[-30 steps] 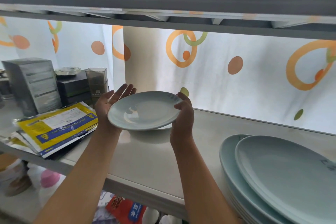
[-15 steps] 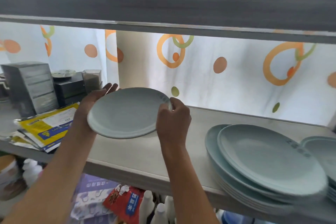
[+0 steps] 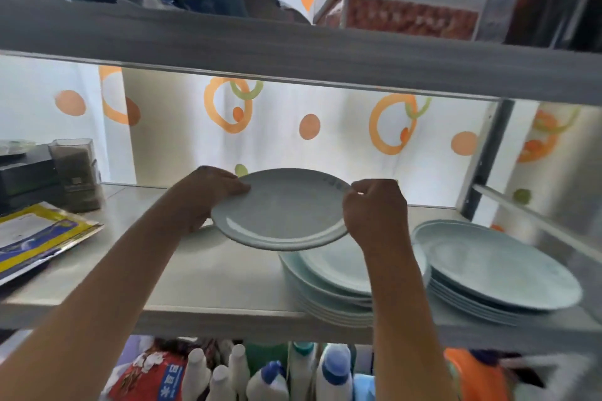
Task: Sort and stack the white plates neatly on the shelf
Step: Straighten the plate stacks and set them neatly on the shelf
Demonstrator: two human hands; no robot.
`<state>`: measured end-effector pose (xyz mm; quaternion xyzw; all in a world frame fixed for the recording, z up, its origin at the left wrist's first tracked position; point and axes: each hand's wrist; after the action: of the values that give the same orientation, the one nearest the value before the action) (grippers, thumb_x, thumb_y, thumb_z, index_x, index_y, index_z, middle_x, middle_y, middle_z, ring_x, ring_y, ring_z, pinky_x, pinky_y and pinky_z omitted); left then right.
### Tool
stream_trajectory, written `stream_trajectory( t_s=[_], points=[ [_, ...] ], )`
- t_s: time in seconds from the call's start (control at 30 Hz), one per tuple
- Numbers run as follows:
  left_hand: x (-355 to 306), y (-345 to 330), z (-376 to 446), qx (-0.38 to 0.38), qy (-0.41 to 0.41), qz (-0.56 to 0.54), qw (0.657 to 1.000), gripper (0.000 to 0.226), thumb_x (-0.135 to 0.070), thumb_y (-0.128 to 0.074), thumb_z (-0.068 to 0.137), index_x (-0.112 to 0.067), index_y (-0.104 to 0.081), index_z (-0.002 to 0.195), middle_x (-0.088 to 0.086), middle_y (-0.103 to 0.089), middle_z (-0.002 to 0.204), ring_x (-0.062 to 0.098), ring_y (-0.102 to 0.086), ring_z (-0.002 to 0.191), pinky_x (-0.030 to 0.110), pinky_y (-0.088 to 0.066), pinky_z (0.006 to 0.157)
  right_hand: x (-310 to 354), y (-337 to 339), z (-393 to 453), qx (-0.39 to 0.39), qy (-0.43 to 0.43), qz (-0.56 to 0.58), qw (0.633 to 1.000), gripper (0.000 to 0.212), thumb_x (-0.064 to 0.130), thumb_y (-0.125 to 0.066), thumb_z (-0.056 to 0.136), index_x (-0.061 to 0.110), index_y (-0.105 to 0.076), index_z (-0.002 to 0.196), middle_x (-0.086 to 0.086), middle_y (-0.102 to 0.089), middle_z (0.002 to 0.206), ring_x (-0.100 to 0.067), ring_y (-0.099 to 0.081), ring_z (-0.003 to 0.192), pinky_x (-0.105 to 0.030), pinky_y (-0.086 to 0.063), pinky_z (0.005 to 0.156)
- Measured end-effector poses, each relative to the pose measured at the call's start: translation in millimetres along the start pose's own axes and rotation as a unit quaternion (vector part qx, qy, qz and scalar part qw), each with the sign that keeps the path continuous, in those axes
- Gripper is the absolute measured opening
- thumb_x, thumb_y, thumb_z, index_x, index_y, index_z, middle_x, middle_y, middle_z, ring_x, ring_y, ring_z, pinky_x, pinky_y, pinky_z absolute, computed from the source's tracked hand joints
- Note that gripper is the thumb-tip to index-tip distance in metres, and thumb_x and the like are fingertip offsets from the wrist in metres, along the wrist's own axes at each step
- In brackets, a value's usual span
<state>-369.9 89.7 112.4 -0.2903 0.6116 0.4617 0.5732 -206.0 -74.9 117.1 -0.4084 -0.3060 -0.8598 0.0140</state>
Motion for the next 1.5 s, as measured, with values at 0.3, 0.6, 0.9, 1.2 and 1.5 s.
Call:
stream_trajectory(
  t_s=[0.3, 0.6, 0.9, 1.2, 1.5],
  points=[
    [23, -68, 4, -0.100, -0.116, 0.256, 0.955, 0.019, -0.026, -0.078, 0.073, -0.010, -0.068, 0.079, 0.002, -0.063, 0.074, 0.021, -0.059, 0.076, 0.024, -0.039, 0.067, -62, 1, 12, 0.093, -0.105, -0.120, 0.983, 0.019, 0.014, -0.051, 0.091, 0.004, -0.064, 0.099, -0.008, -0.063, 0.084, -0.025, -0.060, 0.074, -0.027, -0.041, 0.062],
    [16, -82, 7, -0.072, -0.103, 0.347, 0.930, 0.013, -0.027, -0.075, 0.069, -0.017, -0.067, 0.073, 0.003, -0.069, 0.076, 0.023, -0.064, 0.080, 0.025, -0.045, 0.068, -65, -1, 10, 0.118, -0.138, -0.224, 0.958, 0.028, 0.027, -0.056, 0.090, 0.009, -0.059, 0.112, -0.010, -0.058, 0.111, -0.028, -0.059, 0.102, -0.038, -0.053, 0.085],
    [26, -67, 5, -0.107, -0.172, 0.302, 0.931, 0.025, -0.038, -0.064, 0.086, -0.017, -0.067, 0.073, -0.002, -0.069, 0.075, 0.021, -0.062, 0.078, 0.031, -0.047, 0.071, -27, -1, -2, 0.044, -0.031, -0.214, 0.975, 0.024, 0.025, -0.046, 0.091, 0.006, -0.056, 0.100, -0.014, -0.055, 0.115, -0.029, -0.048, 0.110, -0.036, -0.041, 0.093],
    [51, -9, 7, -0.168, -0.222, 0.283, 0.918, 0.015, -0.032, -0.064, 0.087, -0.022, -0.068, 0.078, -0.012, -0.063, 0.073, 0.013, -0.059, 0.072, 0.026, -0.039, 0.068, 47, -63, -26, 0.105, 0.066, -0.126, 0.984, 0.011, 0.022, -0.044, 0.091, 0.012, -0.046, 0.088, -0.012, -0.051, 0.113, -0.030, -0.043, 0.113, -0.036, -0.034, 0.098],
    [129, 88, 53, -0.180, -0.050, 0.392, 0.901, 0.014, -0.024, -0.059, 0.087, -0.015, -0.068, 0.092, 0.012, -0.064, 0.100, 0.031, -0.062, 0.092, 0.037, -0.051, 0.079, 112, -167, -58, 0.219, 0.160, 0.080, 0.959, 0.034, 0.018, -0.053, 0.089, 0.010, -0.060, 0.121, -0.007, -0.057, 0.123, -0.021, -0.052, 0.116, -0.024, -0.036, 0.092]
  ],
)
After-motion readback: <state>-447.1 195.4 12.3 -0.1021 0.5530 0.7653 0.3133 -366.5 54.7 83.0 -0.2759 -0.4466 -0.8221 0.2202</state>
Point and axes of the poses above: each hand's wrist, its own z-axis towards the middle knuckle, its own y-axis out of the back of the hand, x = y × z
